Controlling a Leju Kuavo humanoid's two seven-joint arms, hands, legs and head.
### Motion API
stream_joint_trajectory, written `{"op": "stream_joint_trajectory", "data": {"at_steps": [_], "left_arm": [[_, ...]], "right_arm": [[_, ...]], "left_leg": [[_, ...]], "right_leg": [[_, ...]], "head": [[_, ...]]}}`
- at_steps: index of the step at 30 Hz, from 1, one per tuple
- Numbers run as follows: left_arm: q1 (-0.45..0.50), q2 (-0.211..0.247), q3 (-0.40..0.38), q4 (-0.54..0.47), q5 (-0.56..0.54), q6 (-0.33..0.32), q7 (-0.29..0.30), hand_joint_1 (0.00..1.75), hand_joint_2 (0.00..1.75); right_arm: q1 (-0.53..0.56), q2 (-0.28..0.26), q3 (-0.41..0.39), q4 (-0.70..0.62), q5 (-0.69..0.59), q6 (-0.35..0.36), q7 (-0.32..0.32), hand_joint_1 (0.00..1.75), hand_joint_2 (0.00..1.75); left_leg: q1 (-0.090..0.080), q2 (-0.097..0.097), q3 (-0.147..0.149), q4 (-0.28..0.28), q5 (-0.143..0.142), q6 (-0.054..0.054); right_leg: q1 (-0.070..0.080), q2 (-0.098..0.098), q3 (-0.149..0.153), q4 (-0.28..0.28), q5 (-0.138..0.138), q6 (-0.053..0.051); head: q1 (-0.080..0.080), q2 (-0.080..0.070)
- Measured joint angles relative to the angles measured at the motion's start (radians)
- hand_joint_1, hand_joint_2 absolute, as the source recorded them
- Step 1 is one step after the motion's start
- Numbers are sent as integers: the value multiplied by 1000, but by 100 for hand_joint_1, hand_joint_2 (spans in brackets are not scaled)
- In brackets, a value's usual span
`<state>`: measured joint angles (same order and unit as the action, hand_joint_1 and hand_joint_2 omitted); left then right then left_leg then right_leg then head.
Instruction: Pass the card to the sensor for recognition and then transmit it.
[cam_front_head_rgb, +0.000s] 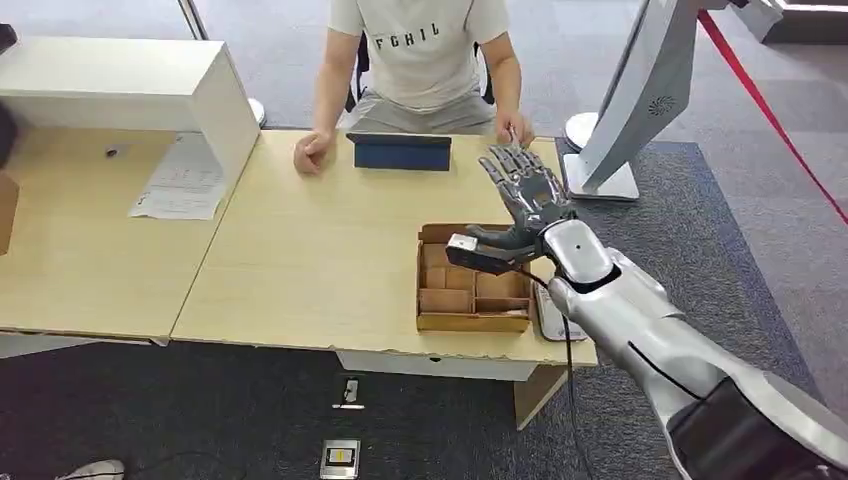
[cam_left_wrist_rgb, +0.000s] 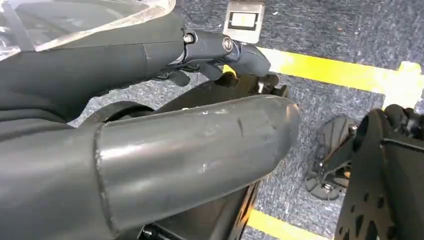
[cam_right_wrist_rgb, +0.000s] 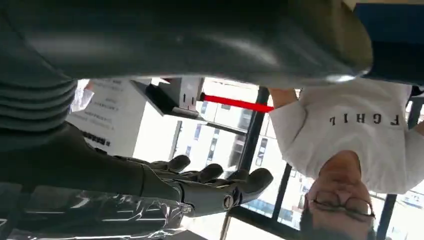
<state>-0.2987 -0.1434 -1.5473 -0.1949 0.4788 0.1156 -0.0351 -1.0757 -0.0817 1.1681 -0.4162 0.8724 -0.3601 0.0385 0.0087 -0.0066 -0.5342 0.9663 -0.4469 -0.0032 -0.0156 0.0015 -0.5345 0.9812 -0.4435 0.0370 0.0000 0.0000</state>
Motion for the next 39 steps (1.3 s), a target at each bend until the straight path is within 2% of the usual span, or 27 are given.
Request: {"op": "stream_joint_trajectory", "data": {"at_steps": [6,12,18,28,39], "left_arm": [[0,7,0,1,25,77,26,0,0],[4,20,3,3,63,112,68,0,0],[8,32,15,5,93,136,97,0,0],[19,45,44,6,117,148,106,0,0],[29,47,52,6,131,129,106,0,0]], "right_arm": [[30,-47,0,1,-26,9,11,0,0],[71,-86,-2,5,-40,7,14,0,0],[77,-96,-2,6,-42,12,21,0,0],[81,-117,-9,10,-65,7,34,0,0],[83,-185,-44,10,-105,-25,72,0,0]], "left_leg": [[0,0,0,0,0,0],[0,0,0,0,0,0],[0,0,0,0,0,0],[0,0,0,0,0,0],[0,0,0,0,0,0]], "right_leg": [[0,0,0,0,0,0],[0,0,0,0,0,0],[0,0,0,1,0,0],[0,0,0,0,0,0],[0,0,0,0,0,0]], "head": [[0,0],[0,0],[0,0],[0,0],[0,0]]}}
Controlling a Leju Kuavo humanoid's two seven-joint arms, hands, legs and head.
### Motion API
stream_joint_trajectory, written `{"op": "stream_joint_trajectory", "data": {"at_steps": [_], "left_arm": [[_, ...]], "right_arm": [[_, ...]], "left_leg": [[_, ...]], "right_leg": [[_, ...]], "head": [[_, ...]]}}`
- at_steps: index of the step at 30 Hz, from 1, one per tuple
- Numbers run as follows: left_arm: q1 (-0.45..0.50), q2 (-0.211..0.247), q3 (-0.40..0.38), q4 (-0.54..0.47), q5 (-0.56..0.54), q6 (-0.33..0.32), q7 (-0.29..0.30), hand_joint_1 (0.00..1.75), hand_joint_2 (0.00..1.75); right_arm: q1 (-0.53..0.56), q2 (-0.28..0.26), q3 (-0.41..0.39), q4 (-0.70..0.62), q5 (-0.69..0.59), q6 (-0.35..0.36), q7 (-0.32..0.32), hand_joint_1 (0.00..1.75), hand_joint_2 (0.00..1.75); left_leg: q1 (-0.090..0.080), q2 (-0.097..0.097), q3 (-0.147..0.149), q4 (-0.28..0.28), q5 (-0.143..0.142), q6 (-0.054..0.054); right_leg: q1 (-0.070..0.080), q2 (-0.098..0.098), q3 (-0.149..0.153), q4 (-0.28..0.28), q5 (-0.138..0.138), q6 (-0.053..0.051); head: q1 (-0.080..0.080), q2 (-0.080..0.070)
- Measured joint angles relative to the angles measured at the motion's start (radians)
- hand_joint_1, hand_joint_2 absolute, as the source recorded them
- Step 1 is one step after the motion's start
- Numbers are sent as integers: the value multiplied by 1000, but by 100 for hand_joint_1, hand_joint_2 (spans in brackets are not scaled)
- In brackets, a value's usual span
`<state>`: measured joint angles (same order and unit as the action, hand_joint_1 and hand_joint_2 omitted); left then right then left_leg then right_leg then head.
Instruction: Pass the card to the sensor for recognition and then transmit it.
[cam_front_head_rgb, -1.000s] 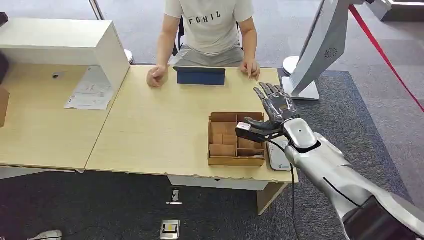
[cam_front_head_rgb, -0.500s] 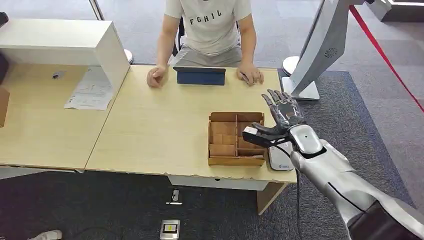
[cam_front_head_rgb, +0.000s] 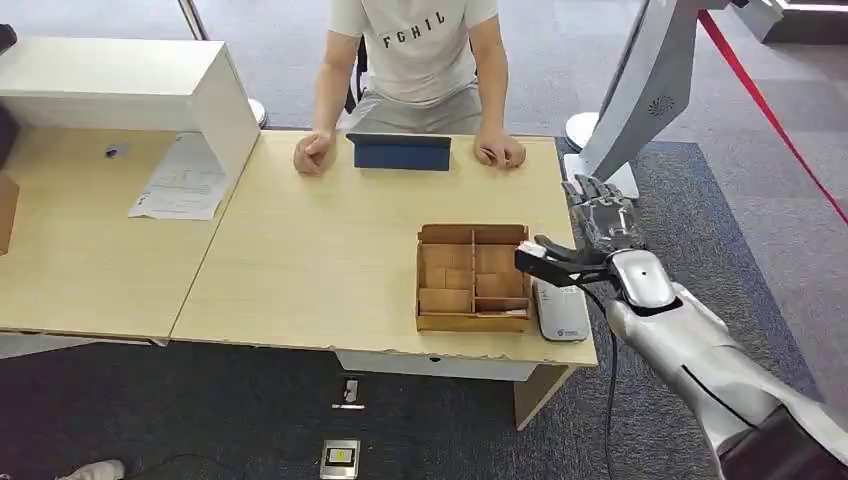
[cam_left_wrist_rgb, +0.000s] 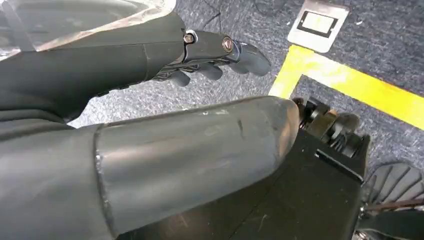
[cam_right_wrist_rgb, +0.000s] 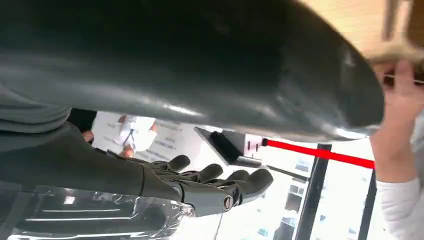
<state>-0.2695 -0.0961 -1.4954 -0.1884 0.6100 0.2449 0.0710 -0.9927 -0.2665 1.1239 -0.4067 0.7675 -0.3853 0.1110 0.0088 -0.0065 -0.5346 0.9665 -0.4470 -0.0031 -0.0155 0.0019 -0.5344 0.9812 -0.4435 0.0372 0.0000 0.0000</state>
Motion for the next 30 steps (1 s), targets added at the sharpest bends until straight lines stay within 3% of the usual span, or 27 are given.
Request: {"op": "stream_joint_trajectory", "data": {"at_steps": [12,22,26,30], "left_arm": [[7,0,4,0,13,-10,-20,0,0],[7,-1,6,0,18,-8,-28,0,0],[7,-2,6,0,21,-3,-27,0,0],[7,-2,6,0,25,-2,-22,0,0]], "right_arm": [[15,-97,-77,2,-98,-9,71,0,0],[118,-174,-125,31,-155,60,175,0,0],[178,-184,-146,40,-203,50,183,0,0],[237,-186,-189,48,-335,7,156,0,0]], "left_leg": [[0,0,0,0,0,0],[0,-1,-1,0,-1,1],[0,-1,-1,0,-1,1],[0,-1,-2,0,-1,1]], "right_leg": [[0,0,0,0,0,0],[0,0,0,-1,0,0],[0,0,-1,-1,0,0],[0,0,-1,-1,0,0]], "head": [[0,0],[0,0],[0,0],[0,0]]}}
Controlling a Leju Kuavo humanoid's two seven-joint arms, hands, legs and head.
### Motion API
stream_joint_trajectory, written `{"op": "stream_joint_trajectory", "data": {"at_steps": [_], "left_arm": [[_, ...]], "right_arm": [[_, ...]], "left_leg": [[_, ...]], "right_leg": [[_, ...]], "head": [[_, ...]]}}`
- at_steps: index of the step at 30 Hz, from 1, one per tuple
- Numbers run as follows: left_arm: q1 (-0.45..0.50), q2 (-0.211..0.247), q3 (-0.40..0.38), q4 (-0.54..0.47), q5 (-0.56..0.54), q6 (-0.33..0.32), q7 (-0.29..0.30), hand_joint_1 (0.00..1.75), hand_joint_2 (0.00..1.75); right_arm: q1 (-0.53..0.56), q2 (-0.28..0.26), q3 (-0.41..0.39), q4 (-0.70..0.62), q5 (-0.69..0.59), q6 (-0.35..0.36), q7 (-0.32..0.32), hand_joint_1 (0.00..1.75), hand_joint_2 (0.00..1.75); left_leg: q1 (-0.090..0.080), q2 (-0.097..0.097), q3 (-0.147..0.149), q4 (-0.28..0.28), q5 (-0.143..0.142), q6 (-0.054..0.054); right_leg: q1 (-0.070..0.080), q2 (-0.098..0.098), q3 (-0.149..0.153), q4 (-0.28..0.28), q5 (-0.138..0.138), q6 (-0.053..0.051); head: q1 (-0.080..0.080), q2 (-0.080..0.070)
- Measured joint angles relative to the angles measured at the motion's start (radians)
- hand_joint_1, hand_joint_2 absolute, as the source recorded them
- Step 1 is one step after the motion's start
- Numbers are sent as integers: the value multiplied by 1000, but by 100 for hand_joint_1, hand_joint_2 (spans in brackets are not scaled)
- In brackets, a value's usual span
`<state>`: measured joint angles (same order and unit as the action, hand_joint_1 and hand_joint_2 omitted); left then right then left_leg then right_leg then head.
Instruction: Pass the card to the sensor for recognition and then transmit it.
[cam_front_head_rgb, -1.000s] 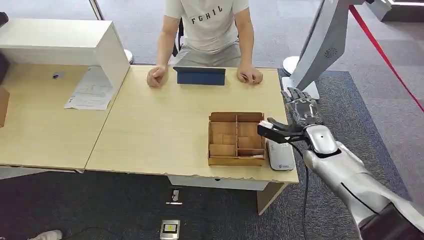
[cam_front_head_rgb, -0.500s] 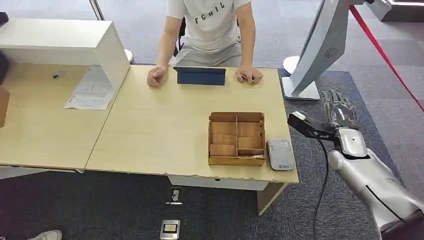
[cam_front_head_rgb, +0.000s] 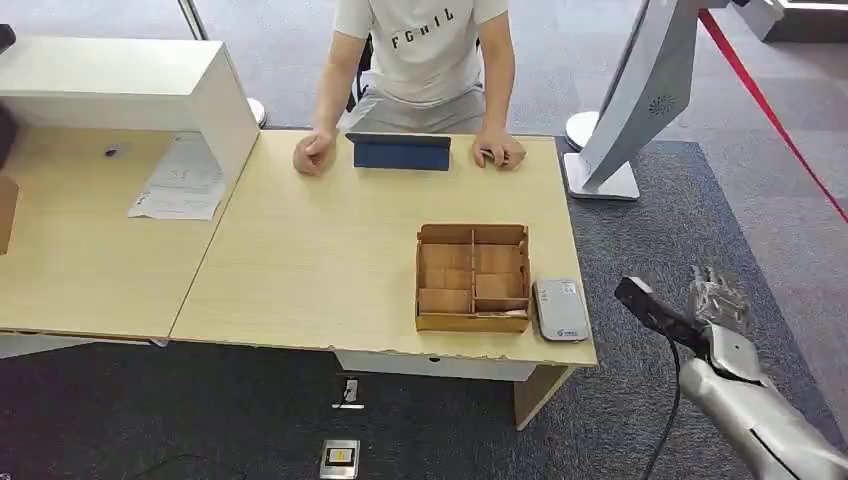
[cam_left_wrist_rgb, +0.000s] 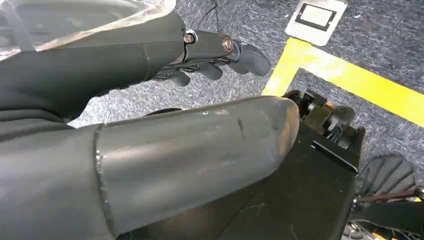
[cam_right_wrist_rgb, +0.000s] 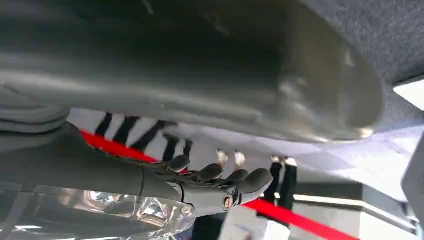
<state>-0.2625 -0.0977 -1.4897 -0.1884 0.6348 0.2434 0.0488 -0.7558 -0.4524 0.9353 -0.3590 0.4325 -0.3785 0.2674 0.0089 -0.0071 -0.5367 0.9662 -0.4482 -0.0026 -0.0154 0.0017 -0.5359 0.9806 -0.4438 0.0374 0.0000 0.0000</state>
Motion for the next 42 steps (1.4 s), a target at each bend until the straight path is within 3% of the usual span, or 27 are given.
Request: {"op": "stream_joint_trajectory", "data": {"at_steps": [4,9,14,17,22,24,30,42], "left_arm": [[-2,0,0,0,0,-22,-2,0,0],[-5,2,0,0,0,-62,-16,0,0],[1,-7,0,0,-15,-33,-8,0,0],[1,-11,0,0,-15,-38,1,0,0],[1,-12,0,0,-3,-47,13,0,0],[1,-13,0,0,3,-55,19,0,0],[2,-13,-1,0,-1,-61,28,0,0],[2,-13,-1,0,29,-52,-40,0,0]], "right_arm": [[41,5,-61,3,-113,-42,-46,0,0],[95,27,-188,6,-342,-59,-187,0,0],[124,43,-351,-1,-648,88,-444,0,0],[123,45,-436,-16,-798,202,-524,0,0],[123,49,-542,-61,-973,367,-579,0,0],[125,52,-567,-84,-1005,399,-593,0,0],[162,57,-586,-175,-1058,402,-614,0,0],[204,56,-569,-306,-1018,331,-669,0,0]], "left_leg": [[0,0,0,0,0,0],[0,0,0,0,0,0],[0,0,0,0,0,0],[0,0,0,0,0,0],[0,0,0,0,0,0],[0,0,0,0,0,0],[0,0,0,0,0,0],[0,0,0,0,0,0]], "right_leg": [[0,0,0,0,0,0],[0,0,0,0,0,0],[-1,0,0,0,0,0],[-1,0,0,0,0,0],[-1,0,0,0,0,0],[-1,0,0,0,0,0],[0,0,0,0,0,0],[-1,0,0,0,0,0]], "head": [[0,0],[0,0],[0,0],[0,0],[0,0],[0,0],[0,0],[0,0]]}}
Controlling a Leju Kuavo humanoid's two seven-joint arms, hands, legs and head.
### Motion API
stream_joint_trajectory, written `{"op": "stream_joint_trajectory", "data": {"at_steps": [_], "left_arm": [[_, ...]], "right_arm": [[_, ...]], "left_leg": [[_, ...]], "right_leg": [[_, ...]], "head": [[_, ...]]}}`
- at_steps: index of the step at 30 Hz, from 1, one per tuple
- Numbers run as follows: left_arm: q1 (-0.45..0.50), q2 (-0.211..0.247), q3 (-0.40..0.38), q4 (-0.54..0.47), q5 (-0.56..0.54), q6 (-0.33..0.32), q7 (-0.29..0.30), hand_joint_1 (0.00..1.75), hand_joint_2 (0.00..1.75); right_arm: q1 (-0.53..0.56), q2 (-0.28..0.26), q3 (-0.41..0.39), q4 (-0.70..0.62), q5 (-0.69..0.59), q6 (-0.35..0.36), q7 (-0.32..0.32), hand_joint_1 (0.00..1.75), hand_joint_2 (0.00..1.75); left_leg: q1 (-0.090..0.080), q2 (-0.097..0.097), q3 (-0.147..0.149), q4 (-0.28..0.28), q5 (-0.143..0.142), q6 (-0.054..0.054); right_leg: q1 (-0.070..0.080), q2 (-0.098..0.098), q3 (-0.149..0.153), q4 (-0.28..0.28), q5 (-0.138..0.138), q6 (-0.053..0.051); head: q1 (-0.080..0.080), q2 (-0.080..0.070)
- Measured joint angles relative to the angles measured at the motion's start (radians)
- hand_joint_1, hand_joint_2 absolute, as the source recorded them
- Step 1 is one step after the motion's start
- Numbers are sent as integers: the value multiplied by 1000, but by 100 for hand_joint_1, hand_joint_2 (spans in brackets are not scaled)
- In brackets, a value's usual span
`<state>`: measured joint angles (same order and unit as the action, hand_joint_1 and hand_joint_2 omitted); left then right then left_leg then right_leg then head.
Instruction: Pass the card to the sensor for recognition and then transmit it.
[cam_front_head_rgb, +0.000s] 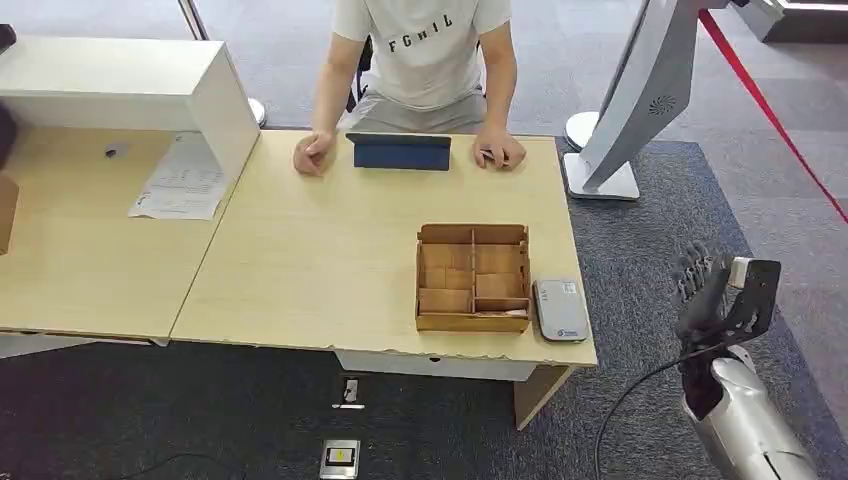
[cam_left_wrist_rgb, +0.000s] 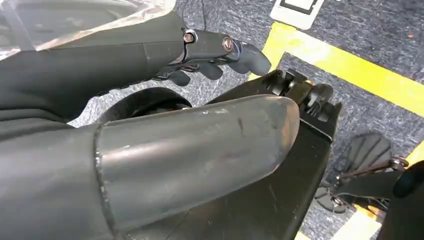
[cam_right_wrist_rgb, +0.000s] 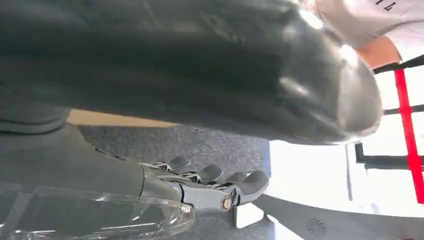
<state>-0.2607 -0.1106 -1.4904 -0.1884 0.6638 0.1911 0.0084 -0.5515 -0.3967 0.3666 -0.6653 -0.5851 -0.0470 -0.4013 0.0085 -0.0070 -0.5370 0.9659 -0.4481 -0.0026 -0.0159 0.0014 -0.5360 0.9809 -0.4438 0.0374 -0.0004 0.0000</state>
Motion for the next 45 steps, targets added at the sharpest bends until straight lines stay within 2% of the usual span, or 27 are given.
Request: {"op": "stream_joint_trajectory", "data": {"at_steps": [1,4,8,11,15,30,37,45], "left_arm": [[0,0,0,0,3,0,-2,0,0],[0,0,0,0,10,-2,-3,0,0],[0,0,0,0,10,0,-3,0,0],[0,0,0,0,10,0,-3,0,0],[0,0,0,0,7,7,-3,0,0],[1,0,0,0,10,9,-12,0,0],[0,0,0,0,11,9,-5,0,0],[-1,0,0,0,11,-3,-3,0,0]], "right_arm": [[0,-1,5,-11,26,-17,-3,0,175],[0,-6,26,-51,97,-74,2,0,175],[4,-17,56,-114,229,-181,49,0,175],[26,-27,79,-173,356,-259,107,0,175],[75,-40,131,-294,609,-343,210,0,175],[126,-77,235,-514,845,-322,308,0,175],[132,-81,273,-613,992,-267,383,0,175],[133,-75,326,-672,1093,-201,410,0,175]], "left_leg": [[0,0,0,0,0,0],[0,0,0,0,0,0],[0,0,0,0,0,0],[0,0,0,0,0,0],[0,0,0,0,0,0],[0,0,0,0,0,0],[0,0,0,0,0,0],[0,0,0,0,0,0]], "right_leg": [[0,0,0,0,0,0],[0,0,0,0,0,0],[0,0,0,0,0,0],[0,0,0,0,0,0],[0,0,0,0,0,0],[0,0,0,0,0,0],[0,0,0,0,0,0],[0,0,0,0,0,0]], "head": [[0,0],[0,0],[0,0],[0,0],[0,0],[0,0],[0,0],[1,0]]}}
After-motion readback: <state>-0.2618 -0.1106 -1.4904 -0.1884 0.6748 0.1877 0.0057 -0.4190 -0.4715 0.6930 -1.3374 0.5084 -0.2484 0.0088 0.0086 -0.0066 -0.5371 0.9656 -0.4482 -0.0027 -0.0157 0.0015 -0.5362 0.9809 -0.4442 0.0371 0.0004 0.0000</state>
